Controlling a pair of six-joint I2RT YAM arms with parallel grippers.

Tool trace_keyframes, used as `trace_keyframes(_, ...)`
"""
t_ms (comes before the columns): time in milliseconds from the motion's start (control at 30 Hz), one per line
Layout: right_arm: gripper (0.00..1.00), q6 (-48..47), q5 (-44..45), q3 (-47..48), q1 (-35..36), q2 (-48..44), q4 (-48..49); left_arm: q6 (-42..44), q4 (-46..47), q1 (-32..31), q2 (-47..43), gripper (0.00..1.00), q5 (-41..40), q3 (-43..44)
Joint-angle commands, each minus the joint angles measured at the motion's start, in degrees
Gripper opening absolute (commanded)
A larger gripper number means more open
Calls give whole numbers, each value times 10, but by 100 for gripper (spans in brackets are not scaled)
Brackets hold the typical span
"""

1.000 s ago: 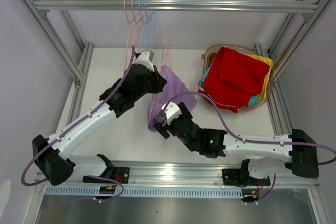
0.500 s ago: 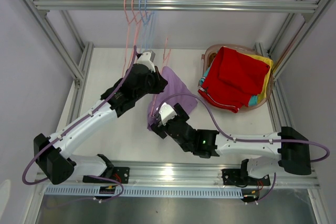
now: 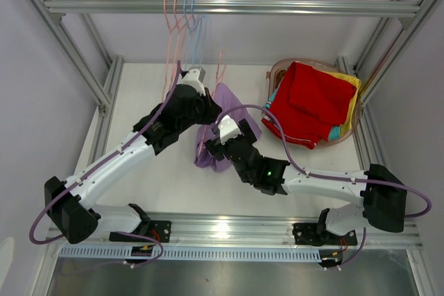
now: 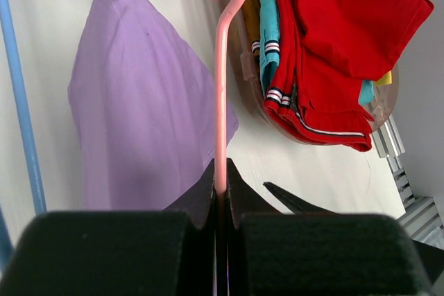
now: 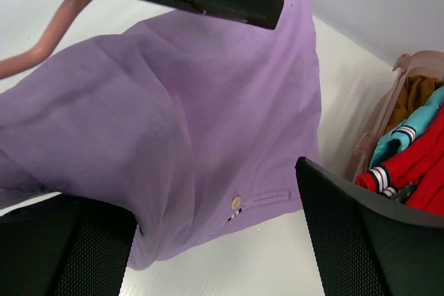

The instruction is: Remove the trousers from the hanger

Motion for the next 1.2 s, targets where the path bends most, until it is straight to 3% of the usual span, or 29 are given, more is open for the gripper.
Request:
trace_keyframes(0,90,-3,3,25,-2,15,57,-10,18,2,-2,0,11,22)
trace_keyframes(300,82,16,-72,6,34,3,73,-18,13,10,4,1,18,22)
trace_keyframes(467,77,4,-54,1,40,7,88,-21,13,12,6,0,23,23)
trace_keyframes(967,44,-17,-64,-8,0,13,102,-19,11,13,6,1,26,27)
trace_keyframes(1167,24,0,-82,-7,1,19,105,-19,11,15,7,1,28,27)
